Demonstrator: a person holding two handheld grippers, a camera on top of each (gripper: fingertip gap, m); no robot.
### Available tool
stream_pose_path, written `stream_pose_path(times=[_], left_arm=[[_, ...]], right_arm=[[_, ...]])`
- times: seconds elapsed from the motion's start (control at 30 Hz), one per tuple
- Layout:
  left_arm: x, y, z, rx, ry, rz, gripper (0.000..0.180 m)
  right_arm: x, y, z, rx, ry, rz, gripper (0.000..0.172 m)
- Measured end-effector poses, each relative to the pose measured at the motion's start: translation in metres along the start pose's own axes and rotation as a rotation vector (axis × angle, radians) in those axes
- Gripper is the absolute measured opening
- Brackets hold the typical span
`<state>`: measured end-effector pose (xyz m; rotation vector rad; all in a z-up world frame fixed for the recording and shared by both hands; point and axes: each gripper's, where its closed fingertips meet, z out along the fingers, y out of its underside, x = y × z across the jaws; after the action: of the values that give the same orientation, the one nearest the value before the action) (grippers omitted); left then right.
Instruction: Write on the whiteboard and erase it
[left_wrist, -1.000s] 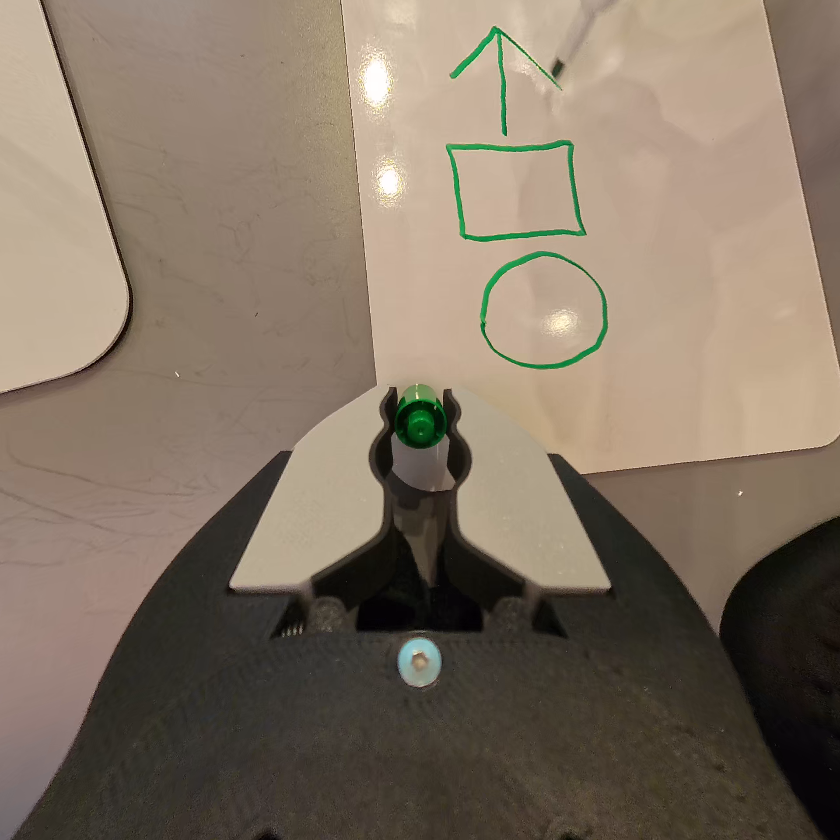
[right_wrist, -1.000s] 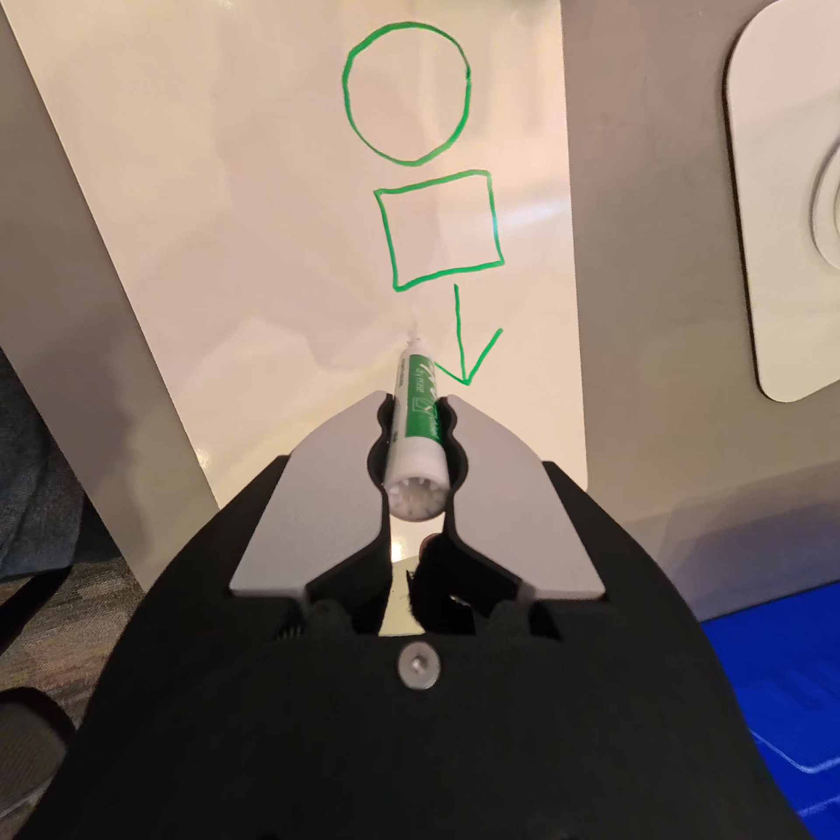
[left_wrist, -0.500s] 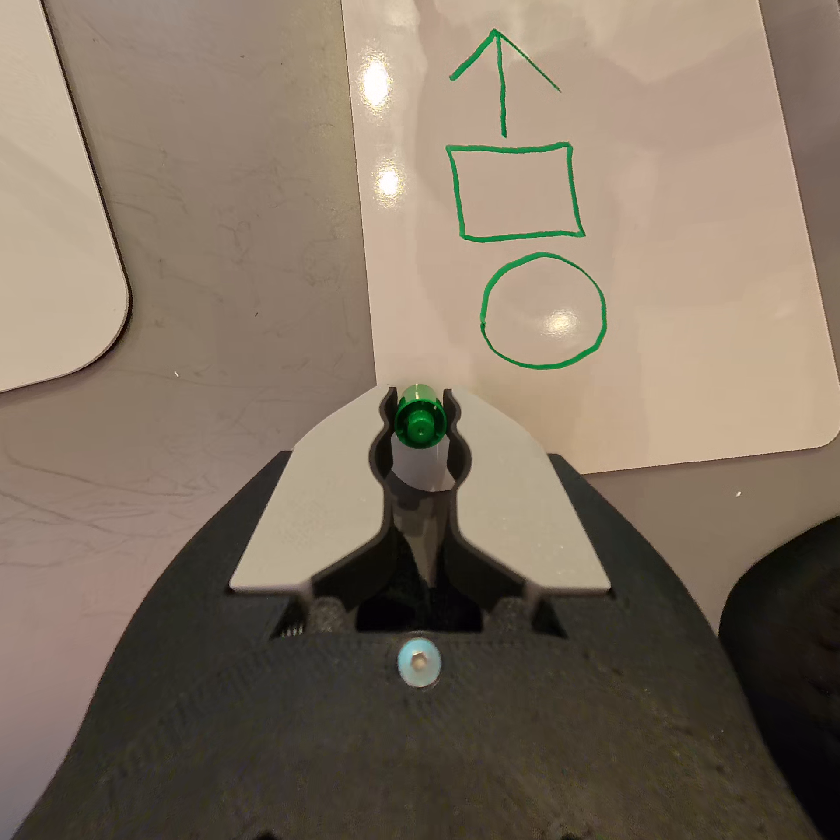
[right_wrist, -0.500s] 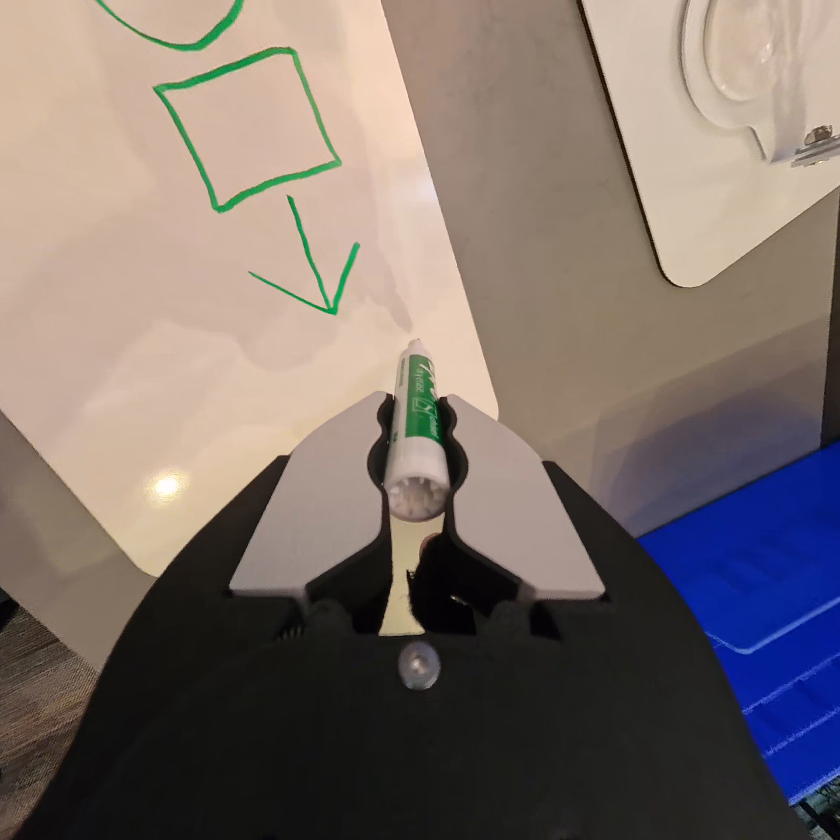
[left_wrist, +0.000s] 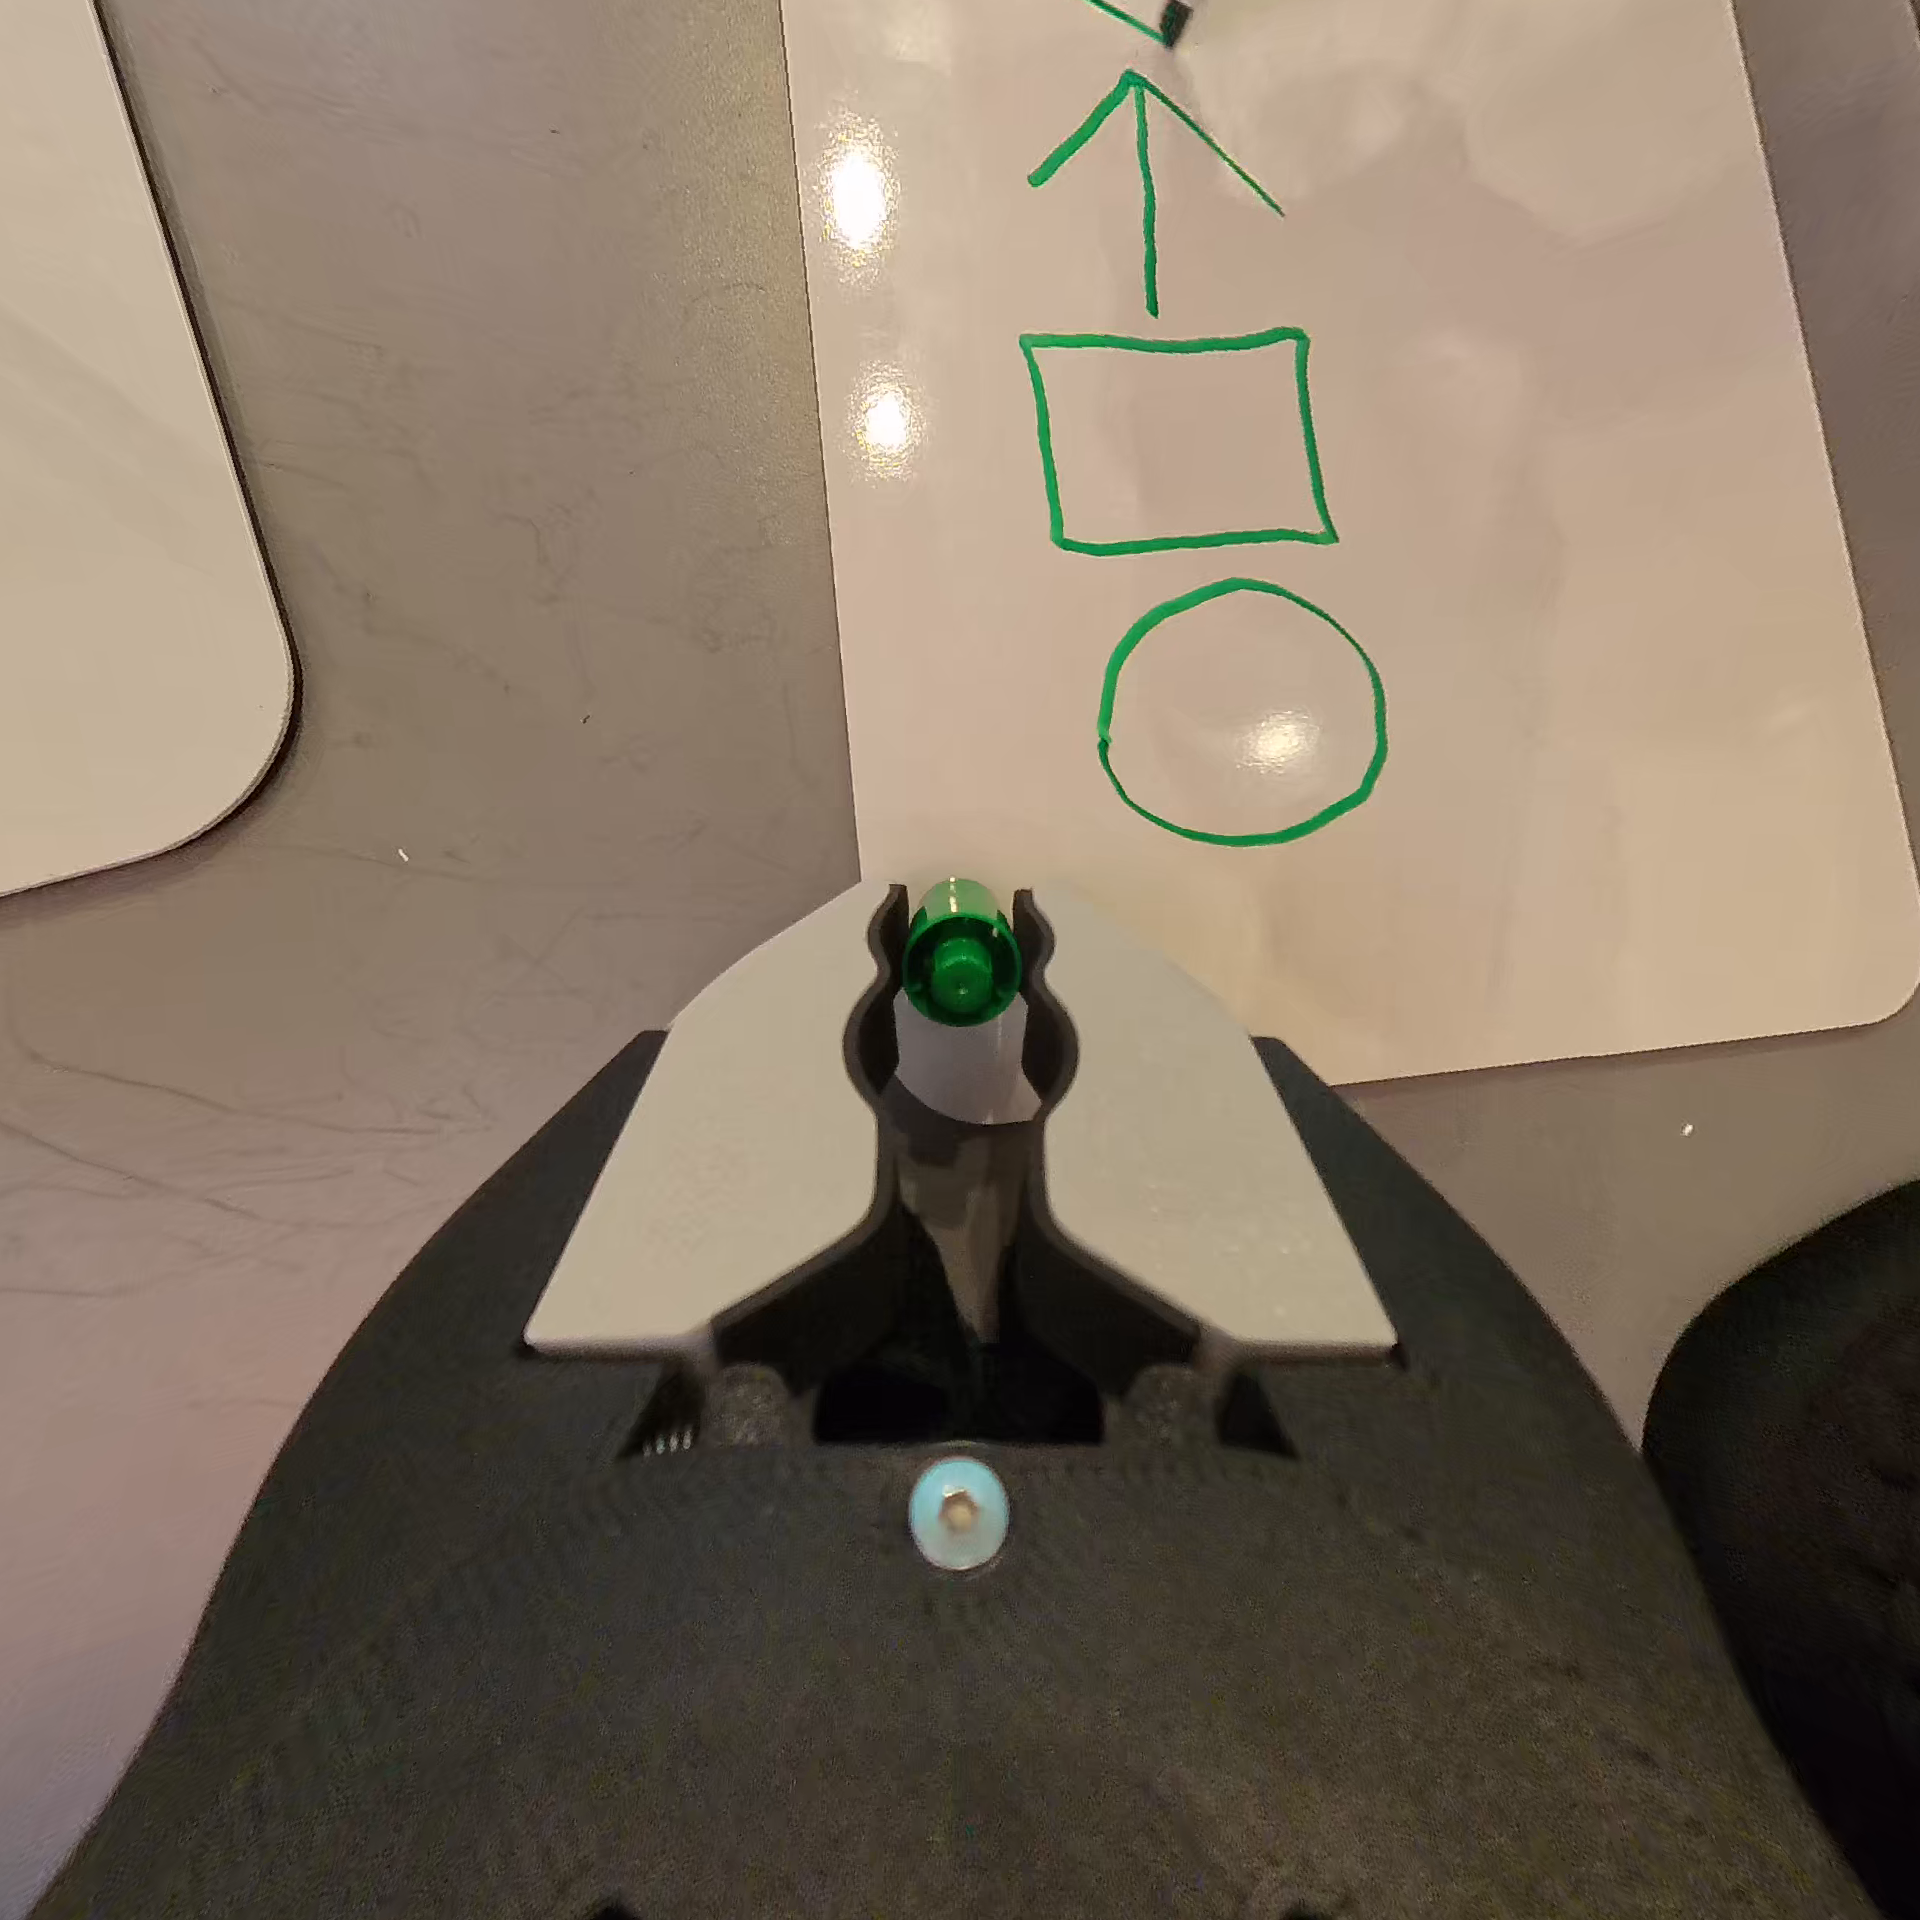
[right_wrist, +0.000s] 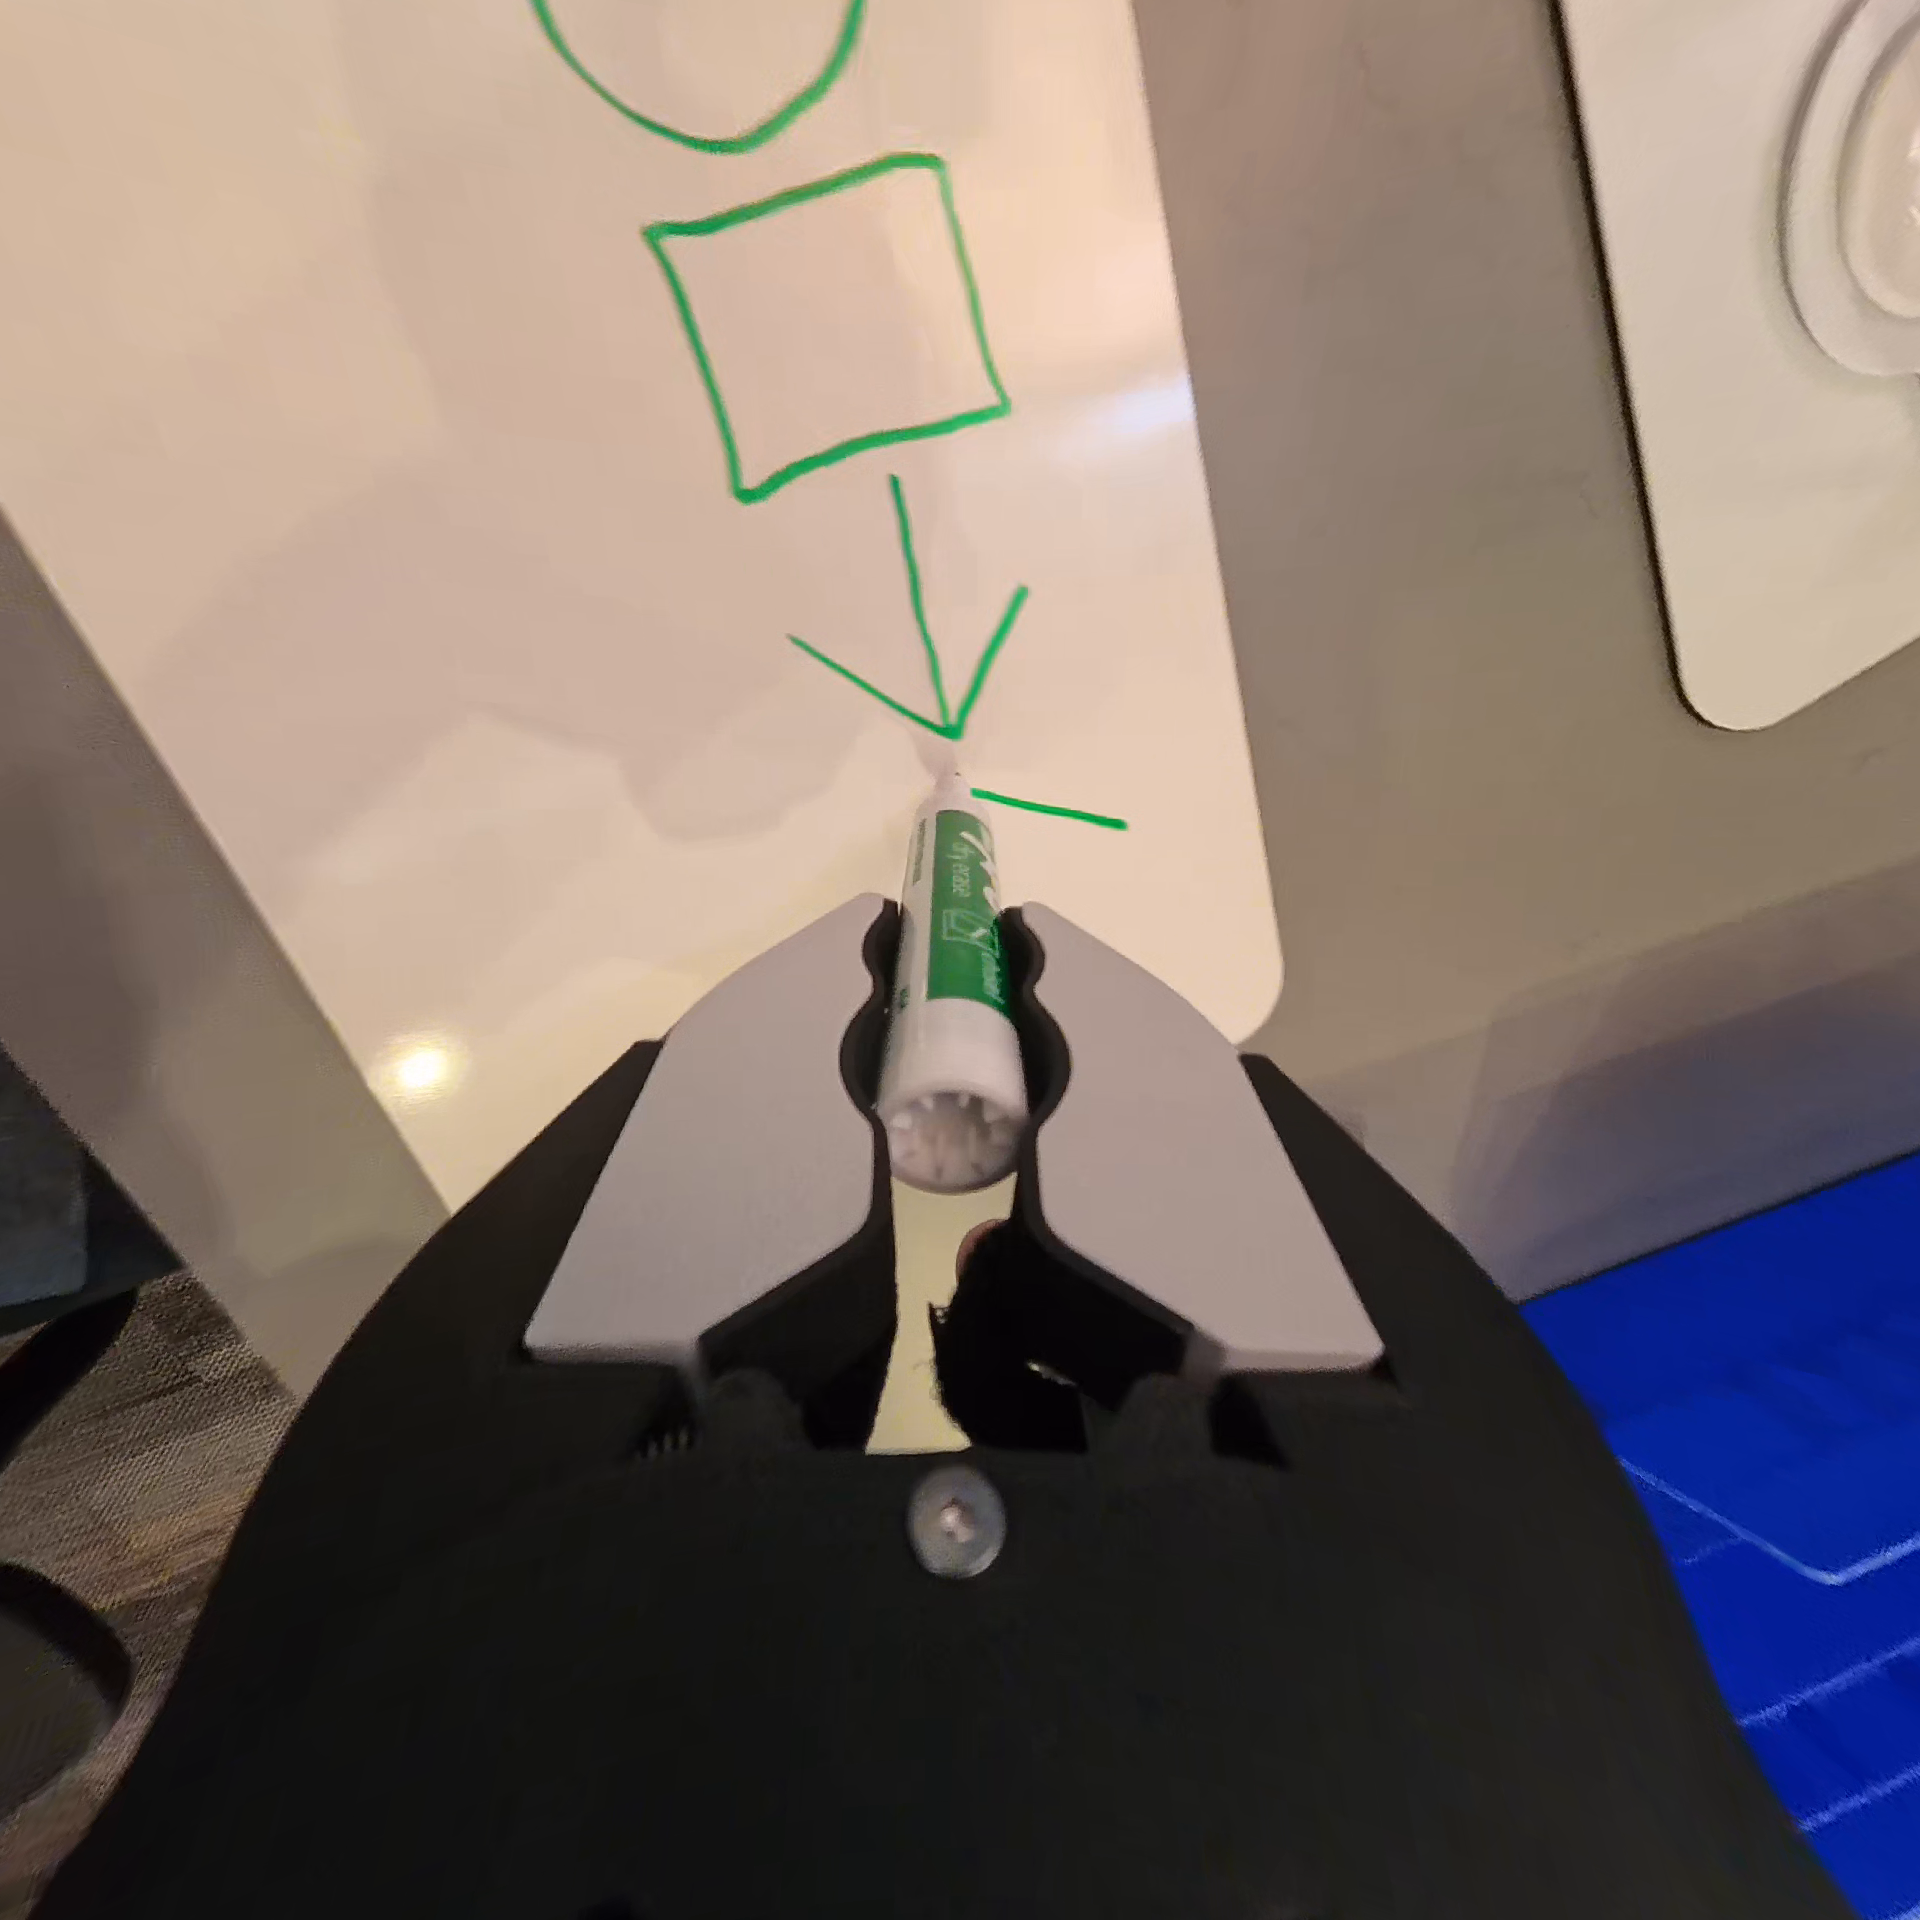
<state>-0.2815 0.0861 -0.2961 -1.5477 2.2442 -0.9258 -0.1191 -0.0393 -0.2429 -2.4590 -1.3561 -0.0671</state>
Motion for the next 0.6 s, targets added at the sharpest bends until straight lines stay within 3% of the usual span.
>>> stream_pose_path(times=[0.3,0.6], left_arm=[[0.000,0.000,0.000,-0.006,-0.006,0.003,0.020],[0.000,0.000,0.000,-0.003,-0.003,0.002,0.020]], right_arm=[[-0.022,-0.007,-0.003,0.004,-0.011,-0.031,0.020],[-0.005,0.030,-0.010,-0.052,0.023,0.032,0.020]])
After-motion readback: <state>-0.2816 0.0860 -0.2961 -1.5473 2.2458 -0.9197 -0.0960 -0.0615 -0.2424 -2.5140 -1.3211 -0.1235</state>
